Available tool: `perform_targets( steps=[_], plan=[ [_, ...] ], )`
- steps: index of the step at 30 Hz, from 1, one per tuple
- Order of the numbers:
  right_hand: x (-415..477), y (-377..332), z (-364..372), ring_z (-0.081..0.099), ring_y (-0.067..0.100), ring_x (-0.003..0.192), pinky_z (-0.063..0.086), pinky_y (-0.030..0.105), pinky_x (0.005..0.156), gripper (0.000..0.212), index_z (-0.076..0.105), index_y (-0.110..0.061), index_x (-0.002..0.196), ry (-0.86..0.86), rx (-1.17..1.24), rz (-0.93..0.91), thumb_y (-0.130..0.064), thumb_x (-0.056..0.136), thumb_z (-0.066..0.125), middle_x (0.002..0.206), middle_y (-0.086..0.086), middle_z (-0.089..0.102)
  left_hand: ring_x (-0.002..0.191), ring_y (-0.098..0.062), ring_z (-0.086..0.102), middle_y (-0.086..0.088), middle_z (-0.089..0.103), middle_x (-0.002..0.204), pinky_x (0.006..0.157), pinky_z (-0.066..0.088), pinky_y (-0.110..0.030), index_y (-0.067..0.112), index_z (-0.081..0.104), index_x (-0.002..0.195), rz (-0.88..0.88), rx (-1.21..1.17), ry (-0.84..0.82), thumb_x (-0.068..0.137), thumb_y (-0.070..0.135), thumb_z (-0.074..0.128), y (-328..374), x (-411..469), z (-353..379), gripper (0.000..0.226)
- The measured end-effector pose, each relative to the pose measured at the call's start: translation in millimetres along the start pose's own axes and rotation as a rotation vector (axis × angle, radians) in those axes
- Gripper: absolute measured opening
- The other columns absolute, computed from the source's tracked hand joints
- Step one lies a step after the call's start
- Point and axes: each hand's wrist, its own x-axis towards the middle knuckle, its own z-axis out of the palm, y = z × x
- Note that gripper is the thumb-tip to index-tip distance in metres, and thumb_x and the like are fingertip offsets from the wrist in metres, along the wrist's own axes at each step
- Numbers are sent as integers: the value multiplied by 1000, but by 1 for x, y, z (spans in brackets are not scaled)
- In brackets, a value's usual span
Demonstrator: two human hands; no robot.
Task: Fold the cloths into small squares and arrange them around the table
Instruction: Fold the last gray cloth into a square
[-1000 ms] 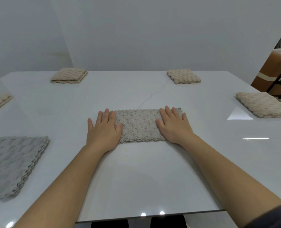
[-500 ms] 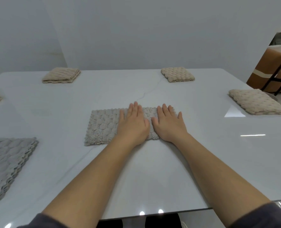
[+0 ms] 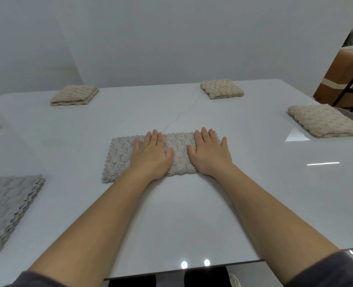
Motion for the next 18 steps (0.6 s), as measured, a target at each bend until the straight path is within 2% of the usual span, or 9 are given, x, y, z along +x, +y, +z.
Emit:
perform_targets(
  steps=[7, 18],
  plan=[
    [0, 0, -1, -8, 22, 151, -3, 52, 120, 63, 4, -16, 157, -9, -3, 2, -44, 102, 15, 164, 4, -3, 149, -20, -13, -5, -12, 162, 120, -6, -44, 11, -5, 154, -52, 5, 33, 102, 42, 12, -28, -6, 1, 63],
    [-1, -1, -2, -8, 21, 151, -5, 55, 119, 63, 4, -17, 157, -45, -25, 8, -45, 102, 14, 165, 3, -3, 150, -19, -6, -7, -4, 163, 121, -3, -41, 8, 1, 155, -111, 1, 44, 102, 42, 13, -57, -20, 5, 64]
  ],
)
